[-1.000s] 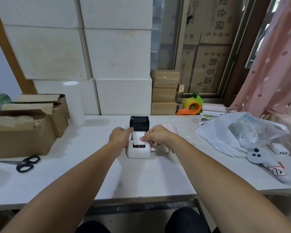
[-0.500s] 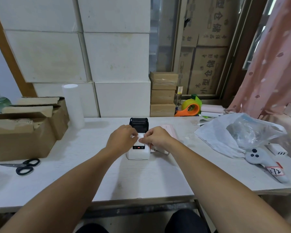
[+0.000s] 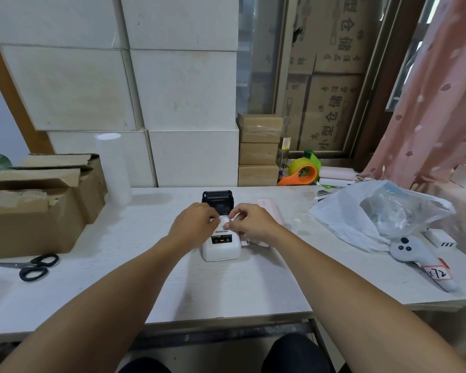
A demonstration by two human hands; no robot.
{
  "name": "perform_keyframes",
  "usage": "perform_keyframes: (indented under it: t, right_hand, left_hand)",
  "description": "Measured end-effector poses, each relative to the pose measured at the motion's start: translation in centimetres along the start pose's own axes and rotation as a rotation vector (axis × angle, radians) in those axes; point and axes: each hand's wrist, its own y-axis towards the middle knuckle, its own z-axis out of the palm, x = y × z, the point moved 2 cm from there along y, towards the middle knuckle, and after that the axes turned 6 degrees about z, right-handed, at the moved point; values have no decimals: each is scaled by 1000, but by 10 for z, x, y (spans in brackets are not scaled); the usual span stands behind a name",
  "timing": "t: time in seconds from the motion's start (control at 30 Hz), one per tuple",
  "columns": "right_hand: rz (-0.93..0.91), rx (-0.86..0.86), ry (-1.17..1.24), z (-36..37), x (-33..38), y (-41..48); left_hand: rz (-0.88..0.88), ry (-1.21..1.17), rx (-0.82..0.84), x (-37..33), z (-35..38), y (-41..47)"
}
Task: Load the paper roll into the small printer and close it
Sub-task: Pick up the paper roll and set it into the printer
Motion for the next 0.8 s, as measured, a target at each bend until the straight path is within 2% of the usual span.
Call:
perform_keyframes:
  t: [0.53, 0.8]
  right_hand:
    - [-5, -40, -59, -1, 9, -2]
    - [22, -49, 86, -5, 19, -3]
  left_hand:
    - [20, -19, 11, 1, 2, -8]
    - [4, -52, 50, 2, -2, -8]
